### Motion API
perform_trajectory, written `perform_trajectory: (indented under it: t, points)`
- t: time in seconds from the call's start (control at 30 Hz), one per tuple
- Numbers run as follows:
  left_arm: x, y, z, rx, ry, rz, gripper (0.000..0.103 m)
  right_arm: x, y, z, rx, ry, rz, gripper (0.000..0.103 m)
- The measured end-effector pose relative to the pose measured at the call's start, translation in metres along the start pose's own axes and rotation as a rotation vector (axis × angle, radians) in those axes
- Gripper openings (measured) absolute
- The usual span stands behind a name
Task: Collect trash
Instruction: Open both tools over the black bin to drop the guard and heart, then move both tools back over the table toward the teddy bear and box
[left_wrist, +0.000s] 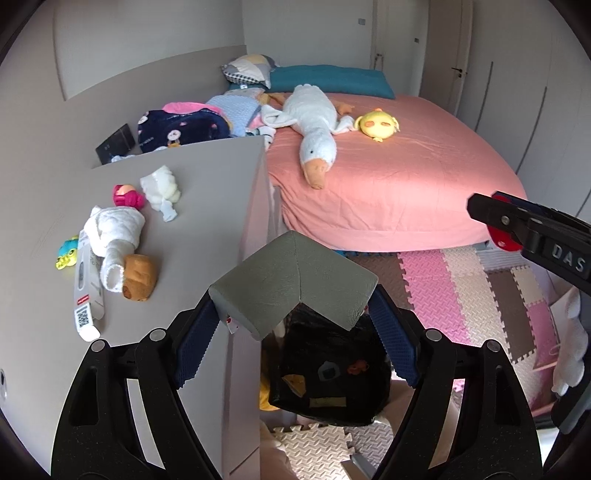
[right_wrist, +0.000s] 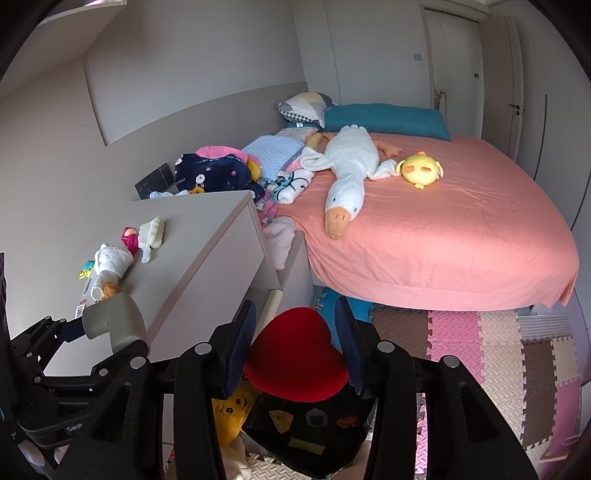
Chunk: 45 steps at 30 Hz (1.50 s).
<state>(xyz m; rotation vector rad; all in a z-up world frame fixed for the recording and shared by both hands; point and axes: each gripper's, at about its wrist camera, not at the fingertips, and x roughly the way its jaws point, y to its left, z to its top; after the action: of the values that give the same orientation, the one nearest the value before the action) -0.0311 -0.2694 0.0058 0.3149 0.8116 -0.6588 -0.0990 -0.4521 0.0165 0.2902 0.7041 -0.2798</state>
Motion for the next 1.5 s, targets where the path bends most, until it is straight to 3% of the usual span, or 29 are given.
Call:
perform_trajectory:
  t: [0.03, 0.07, 0.1, 0.13, 0.33, 0.73, 1.5]
  points:
    - [0.001, -0.003, -0.001, 0.015, 0.001, -0.017, 0.084, 0.001, -0.003, 0.001, 0.009, 0.001, -0.021, 0.065]
    - [0.0, -0.005, -0.003, 0.024, -0.005, -0.011, 0.094, 0.001, -0.006, 0.002, 0.017, -0.011, -0.055, 0.072]
    - [0.0, -0.007, -0.004, 0.032, -0.014, 0.004, 0.096, -0.001, -0.008, 0.003, 0.024, -0.031, -0.086, 0.081]
    - [0.0, -0.008, -0.006, 0.04, -0.016, 0.009, 0.096, -0.003, -0.012, 0.004, 0.03, -0.048, -0.099, 0.082]
    - [0.005, -0.001, -0.011, 0.032, 0.01, 0.01, 0.096, 0.0, -0.026, 0.006, 0.072, -0.049, -0.087, 0.082]
    - [0.013, 0.013, -0.014, 0.005, 0.026, 0.022, 0.096, 0.011, -0.012, 0.006, 0.058, -0.032, -0.039, 0.082]
    - [-0.012, 0.094, -0.032, -0.095, 0.008, 0.174, 0.096, 0.044, 0.067, 0.008, -0.054, 0.02, 0.081, 0.082]
